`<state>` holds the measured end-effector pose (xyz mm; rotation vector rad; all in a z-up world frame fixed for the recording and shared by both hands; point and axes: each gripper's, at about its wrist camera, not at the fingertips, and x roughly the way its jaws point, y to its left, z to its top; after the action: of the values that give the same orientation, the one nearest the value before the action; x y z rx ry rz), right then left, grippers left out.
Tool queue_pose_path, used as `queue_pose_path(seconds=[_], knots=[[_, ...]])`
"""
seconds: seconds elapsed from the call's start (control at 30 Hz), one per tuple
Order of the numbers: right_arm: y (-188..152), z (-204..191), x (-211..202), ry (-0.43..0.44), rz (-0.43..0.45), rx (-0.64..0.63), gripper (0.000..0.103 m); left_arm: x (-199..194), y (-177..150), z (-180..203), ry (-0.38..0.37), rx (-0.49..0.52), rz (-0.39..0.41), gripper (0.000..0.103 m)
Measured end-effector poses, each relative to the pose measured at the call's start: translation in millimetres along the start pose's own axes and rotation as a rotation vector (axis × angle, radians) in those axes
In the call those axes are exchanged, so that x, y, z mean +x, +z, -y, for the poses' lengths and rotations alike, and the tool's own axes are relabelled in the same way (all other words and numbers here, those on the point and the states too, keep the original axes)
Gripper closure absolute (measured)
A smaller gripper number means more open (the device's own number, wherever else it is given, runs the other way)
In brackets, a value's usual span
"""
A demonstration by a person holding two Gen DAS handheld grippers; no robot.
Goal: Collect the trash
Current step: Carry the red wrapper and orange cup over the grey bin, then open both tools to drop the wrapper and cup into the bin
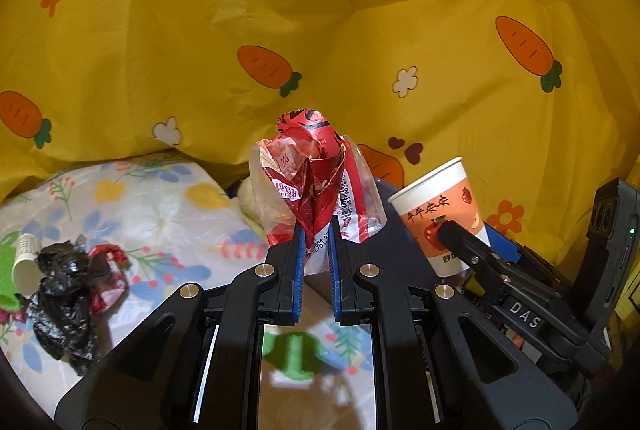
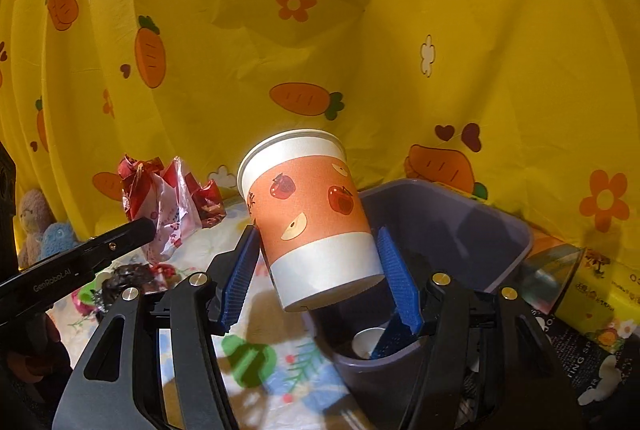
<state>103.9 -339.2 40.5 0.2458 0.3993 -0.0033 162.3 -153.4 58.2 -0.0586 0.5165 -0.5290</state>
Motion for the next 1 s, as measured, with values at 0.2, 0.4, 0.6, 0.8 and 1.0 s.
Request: queue_pose_path(seconds=[0.2, 0.4, 0.6, 0.8, 1.0], knots=[[-4, 21, 12, -0.090, -0.024, 0.003, 0.043, 39, 5, 29, -0.063, 0.036, -0.046, 0.093], [-5, 35, 22, -0.150, -0.037, 0.012, 0.043, 66, 6, 38, -0.097, 0.034, -0.077, 0.093], [-9, 46, 31, -0.171, -0.058, 0.021, 0.042, 82, 3, 39, -0.123, 0.029, -0.102, 0.092], [-11, 50, 35, -0.180, -0.075, 0.025, 0.042, 93, -1, 36, -0.146, 0.009, -0.120, 0.092], [-11, 53, 37, -0.183, -0.081, 0.035, 0.042, 100, -5, 40, -0.172, 0.021, -0.135, 0.086]])
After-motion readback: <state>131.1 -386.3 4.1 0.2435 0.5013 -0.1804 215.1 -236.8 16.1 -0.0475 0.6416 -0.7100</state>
